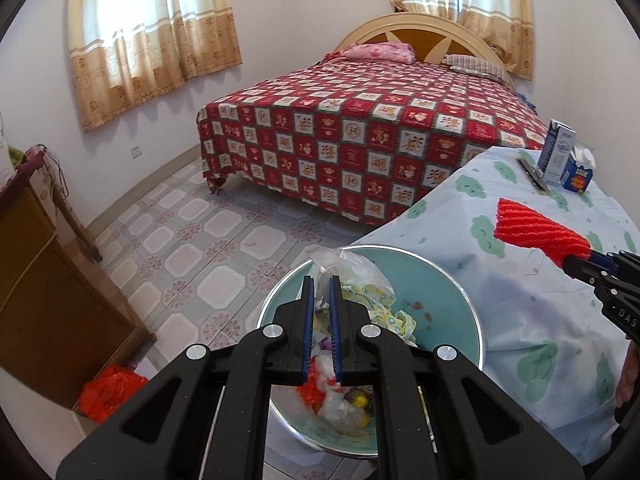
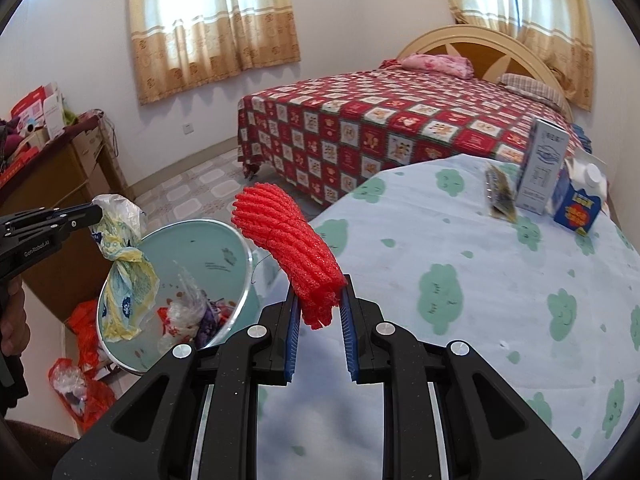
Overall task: Collect trash
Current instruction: 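Carry the yellow wrapper with the left tool while the right tool carries the red mesh over the bin, then open both tools to drop the yellow wrapper and red mesh into the bin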
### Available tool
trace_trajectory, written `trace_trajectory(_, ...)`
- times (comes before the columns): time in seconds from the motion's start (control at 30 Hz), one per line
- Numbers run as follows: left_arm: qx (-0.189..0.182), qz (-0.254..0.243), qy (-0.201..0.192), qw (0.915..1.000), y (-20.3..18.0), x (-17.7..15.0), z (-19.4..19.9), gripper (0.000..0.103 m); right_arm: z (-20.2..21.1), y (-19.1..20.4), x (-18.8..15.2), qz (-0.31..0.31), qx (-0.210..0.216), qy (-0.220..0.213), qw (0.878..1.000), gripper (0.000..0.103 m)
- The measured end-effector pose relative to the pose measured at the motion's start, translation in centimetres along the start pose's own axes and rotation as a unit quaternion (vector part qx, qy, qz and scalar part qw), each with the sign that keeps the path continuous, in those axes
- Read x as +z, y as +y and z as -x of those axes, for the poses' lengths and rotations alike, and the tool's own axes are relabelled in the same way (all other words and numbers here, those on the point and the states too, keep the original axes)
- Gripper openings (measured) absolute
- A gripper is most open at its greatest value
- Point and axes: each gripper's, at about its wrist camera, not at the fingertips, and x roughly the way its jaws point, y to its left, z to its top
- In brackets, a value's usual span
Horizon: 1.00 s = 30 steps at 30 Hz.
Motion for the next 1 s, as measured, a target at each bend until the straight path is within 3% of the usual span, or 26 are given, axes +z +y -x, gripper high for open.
trace_trajectory(1.0, 0.023, 0.029, 0.003, 0.9993, 5.0, -1.3, 1.2, 0.007, -1.4, 5.8, 1.3, 0.056, 0.028, 0.002, 0.998, 0.02)
